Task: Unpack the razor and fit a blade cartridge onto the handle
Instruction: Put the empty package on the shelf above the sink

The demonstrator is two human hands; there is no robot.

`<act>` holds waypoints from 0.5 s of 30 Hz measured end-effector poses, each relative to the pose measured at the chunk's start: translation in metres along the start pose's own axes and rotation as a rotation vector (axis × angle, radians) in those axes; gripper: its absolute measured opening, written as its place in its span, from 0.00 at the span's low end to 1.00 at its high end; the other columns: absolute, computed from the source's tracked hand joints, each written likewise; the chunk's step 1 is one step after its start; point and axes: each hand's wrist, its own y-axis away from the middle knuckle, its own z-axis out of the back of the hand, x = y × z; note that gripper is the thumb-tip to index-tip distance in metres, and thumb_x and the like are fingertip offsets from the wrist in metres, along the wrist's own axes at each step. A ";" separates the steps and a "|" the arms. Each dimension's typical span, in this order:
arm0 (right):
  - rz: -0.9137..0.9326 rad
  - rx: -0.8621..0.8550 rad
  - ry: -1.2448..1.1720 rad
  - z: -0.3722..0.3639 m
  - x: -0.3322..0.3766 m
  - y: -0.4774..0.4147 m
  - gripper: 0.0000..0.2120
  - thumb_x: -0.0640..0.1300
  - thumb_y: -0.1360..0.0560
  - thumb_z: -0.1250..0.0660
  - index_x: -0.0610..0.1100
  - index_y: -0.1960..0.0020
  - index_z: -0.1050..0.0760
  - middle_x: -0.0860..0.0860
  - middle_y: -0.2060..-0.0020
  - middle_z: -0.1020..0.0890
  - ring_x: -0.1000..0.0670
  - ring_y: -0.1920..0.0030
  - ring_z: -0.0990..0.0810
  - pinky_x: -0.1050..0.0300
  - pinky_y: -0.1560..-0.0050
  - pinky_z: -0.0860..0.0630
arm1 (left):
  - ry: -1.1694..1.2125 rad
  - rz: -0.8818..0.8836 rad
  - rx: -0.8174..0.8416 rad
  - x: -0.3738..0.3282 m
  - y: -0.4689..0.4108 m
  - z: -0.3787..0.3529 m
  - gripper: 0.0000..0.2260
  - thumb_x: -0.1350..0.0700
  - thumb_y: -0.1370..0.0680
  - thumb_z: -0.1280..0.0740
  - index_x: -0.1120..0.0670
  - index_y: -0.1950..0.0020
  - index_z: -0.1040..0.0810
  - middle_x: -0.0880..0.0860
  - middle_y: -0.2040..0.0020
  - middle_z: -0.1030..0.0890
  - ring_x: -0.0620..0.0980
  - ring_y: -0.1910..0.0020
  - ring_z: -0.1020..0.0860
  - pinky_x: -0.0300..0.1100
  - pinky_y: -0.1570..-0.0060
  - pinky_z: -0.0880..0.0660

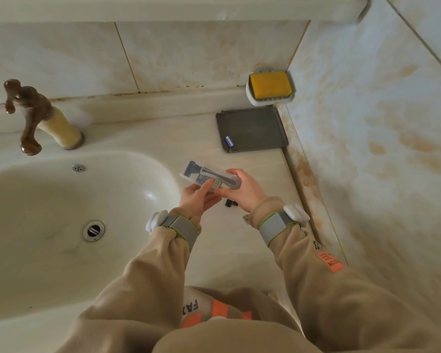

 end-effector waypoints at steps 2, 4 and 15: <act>-0.014 0.005 -0.016 0.000 0.000 0.001 0.32 0.54 0.36 0.25 0.48 0.36 0.31 0.49 0.43 0.21 0.49 0.45 0.22 0.57 0.50 0.26 | -0.008 -0.008 0.014 0.000 0.001 0.000 0.15 0.57 0.24 0.35 0.64 0.40 0.27 0.61 0.51 0.19 0.54 0.57 0.18 0.43 0.55 0.19; -0.013 0.001 -0.019 0.000 0.000 0.002 0.31 0.53 0.37 0.25 0.48 0.37 0.31 0.48 0.44 0.21 0.49 0.45 0.22 0.56 0.51 0.25 | -0.014 -0.018 0.025 -0.001 0.002 0.000 0.14 0.57 0.24 0.35 0.63 0.41 0.27 0.60 0.52 0.19 0.54 0.57 0.18 0.43 0.55 0.19; 0.218 -0.149 0.004 0.023 0.031 0.009 0.29 0.47 0.35 0.25 0.45 0.39 0.32 0.50 0.44 0.27 0.54 0.48 0.27 0.73 0.53 0.33 | -0.001 -0.085 0.109 -0.035 0.016 -0.016 0.09 0.56 0.25 0.34 0.59 0.49 0.26 0.57 0.55 0.18 0.51 0.60 0.17 0.42 0.55 0.19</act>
